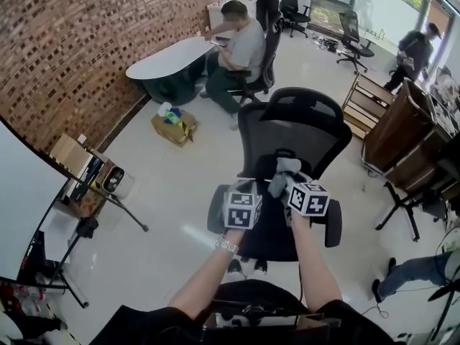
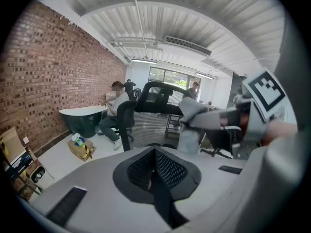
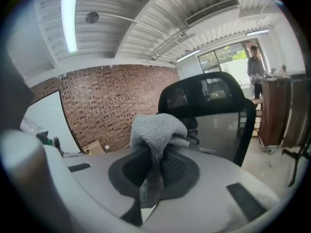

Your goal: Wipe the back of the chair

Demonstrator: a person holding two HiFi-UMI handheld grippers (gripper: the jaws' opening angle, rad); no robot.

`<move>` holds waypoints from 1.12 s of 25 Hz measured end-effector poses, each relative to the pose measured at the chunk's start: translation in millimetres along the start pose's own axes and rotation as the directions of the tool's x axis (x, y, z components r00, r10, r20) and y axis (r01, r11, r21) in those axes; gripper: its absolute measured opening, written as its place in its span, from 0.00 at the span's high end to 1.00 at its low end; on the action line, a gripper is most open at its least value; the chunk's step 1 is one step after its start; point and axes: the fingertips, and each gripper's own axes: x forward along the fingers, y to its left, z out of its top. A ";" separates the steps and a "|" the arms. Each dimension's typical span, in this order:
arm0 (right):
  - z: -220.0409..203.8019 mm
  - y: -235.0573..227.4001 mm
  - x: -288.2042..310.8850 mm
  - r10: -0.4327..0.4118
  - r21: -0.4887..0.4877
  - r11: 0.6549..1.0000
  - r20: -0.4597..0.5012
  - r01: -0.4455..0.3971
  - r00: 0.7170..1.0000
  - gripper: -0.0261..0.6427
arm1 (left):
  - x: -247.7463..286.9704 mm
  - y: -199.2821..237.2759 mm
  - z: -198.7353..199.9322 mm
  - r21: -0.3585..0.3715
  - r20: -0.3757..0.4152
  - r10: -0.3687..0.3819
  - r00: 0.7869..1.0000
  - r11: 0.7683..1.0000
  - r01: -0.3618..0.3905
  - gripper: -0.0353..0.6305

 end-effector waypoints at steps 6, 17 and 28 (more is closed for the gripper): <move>138.0 -25.2 59.9 -0.022 -0.087 0.996 0.111 0.031 0.994 0.92 | 3.9 21.1 16.0 0.009 0.014 0.061 0.998 0.998 -0.061 0.94; 169.6 -101.8 122.8 -0.179 -0.143 0.973 0.035 0.182 0.983 0.92 | 18.0 12.5 26.1 0.034 0.029 0.050 0.998 0.998 -0.051 0.94; 170.7 -258.3 0.0 -0.465 0.046 0.885 0.153 0.464 0.872 0.92 | 49.6 -1.6 37.6 0.037 0.028 -0.007 1.000 0.999 0.006 0.94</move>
